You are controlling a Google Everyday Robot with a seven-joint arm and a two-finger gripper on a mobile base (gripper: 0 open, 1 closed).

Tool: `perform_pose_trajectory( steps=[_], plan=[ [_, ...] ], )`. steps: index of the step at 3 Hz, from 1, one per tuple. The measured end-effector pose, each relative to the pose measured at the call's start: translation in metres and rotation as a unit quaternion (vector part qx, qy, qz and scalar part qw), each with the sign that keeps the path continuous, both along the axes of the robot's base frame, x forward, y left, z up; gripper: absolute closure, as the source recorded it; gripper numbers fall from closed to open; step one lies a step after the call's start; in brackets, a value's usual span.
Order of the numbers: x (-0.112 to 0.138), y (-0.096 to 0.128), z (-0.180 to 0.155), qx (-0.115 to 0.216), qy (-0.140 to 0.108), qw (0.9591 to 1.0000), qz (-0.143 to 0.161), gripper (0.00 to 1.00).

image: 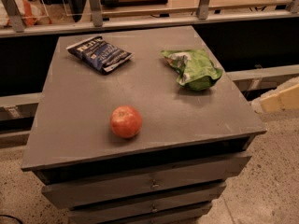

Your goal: Pick green rice chip bag

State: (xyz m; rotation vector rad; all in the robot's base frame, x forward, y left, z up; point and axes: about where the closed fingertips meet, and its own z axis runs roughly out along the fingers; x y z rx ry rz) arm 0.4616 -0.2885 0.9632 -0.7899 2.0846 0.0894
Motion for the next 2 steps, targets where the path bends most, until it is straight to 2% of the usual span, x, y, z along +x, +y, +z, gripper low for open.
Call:
perform_pose_trajectory(
  steps=[1, 2],
  plan=[
    [0.003, 0.005, -0.001, 0.002, -0.008, 0.9999, 0.006, 0.00],
    [0.021, 0.019, -0.007, 0.002, -0.019, 0.9994, 0.027, 0.00]
  ],
)
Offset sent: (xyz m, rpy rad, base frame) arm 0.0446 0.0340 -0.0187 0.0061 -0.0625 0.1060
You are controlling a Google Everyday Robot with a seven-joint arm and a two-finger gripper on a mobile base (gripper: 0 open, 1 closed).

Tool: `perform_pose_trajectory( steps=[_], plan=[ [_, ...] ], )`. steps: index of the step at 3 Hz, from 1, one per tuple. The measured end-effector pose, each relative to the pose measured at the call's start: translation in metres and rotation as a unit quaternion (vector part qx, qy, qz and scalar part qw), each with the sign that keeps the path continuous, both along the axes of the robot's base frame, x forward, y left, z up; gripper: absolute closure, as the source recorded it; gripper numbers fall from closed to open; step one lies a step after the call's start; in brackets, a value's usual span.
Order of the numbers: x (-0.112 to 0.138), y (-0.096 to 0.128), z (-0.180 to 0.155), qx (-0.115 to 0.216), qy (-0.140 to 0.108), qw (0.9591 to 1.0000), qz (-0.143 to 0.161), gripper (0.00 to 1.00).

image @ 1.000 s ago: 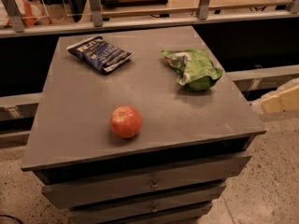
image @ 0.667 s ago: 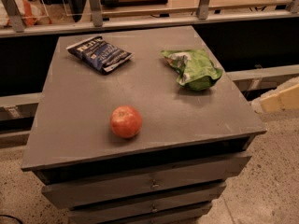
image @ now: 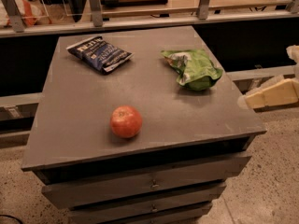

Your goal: Pick green rice chip bag

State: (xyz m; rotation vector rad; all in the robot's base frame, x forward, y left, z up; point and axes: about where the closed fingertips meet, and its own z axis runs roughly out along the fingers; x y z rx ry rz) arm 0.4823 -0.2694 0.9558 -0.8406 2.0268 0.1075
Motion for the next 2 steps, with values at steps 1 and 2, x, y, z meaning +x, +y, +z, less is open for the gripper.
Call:
perform_pose_trajectory(
  steps=[1, 2],
  plan=[
    [0.025, 0.011, -0.005, 0.003, -0.012, 0.9998, 0.016, 0.00],
    [0.048, 0.016, -0.015, 0.015, -0.012, 0.9996, 0.019, 0.00]
  ],
)
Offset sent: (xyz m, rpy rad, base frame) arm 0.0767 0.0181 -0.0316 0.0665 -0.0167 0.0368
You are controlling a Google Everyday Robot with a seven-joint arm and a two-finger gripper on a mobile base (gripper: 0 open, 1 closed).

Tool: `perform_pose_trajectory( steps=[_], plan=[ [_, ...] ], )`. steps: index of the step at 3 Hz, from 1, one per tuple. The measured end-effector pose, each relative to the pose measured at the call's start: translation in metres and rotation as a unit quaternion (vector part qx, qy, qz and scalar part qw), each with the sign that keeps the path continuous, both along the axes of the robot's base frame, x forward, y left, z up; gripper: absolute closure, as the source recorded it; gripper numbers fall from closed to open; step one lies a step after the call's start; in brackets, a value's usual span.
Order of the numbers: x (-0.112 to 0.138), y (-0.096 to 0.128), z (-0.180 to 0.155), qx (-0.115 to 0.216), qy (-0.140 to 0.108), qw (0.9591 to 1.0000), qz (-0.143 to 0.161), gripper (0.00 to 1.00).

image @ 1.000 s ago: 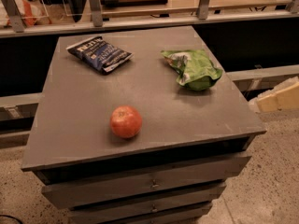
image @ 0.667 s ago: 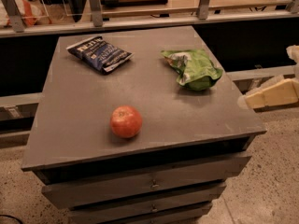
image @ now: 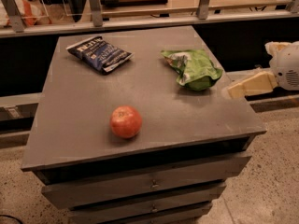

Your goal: Pick green rice chip bag

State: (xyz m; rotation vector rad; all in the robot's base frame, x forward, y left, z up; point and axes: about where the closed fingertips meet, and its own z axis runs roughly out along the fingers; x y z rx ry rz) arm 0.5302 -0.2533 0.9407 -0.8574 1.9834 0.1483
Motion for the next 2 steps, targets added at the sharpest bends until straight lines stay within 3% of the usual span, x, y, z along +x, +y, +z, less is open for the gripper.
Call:
perform_pose_trajectory(
  steps=[2],
  plan=[
    [0.039, 0.007, -0.026, 0.014, 0.015, 0.9998, 0.004, 0.00]
  ],
)
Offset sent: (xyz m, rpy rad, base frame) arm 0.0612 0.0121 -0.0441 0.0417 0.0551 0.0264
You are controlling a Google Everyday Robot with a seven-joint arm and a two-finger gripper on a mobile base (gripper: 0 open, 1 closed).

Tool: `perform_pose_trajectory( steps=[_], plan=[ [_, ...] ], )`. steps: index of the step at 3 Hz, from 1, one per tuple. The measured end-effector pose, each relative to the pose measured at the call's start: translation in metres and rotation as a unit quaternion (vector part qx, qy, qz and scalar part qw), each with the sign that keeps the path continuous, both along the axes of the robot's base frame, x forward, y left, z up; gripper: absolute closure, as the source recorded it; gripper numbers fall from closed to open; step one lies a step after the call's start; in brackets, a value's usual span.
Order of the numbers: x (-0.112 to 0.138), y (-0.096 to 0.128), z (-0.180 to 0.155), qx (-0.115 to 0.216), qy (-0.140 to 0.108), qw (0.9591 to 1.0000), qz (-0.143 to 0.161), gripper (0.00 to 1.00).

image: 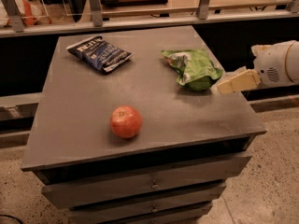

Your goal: Pick green rice chip bag

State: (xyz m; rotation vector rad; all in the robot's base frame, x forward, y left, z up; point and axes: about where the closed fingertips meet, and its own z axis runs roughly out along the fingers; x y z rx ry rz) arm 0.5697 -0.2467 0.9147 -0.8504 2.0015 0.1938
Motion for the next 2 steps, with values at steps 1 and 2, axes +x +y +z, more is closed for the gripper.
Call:
perform_pose_trajectory(
  steps=[1, 2],
  plan=[
    [0.014, 0.010, -0.015, -0.002, 0.012, 0.9998, 0.016, 0.00],
    [0.029, 0.016, -0.026, -0.008, 0.022, 0.9993, 0.030, 0.00]
  ],
)
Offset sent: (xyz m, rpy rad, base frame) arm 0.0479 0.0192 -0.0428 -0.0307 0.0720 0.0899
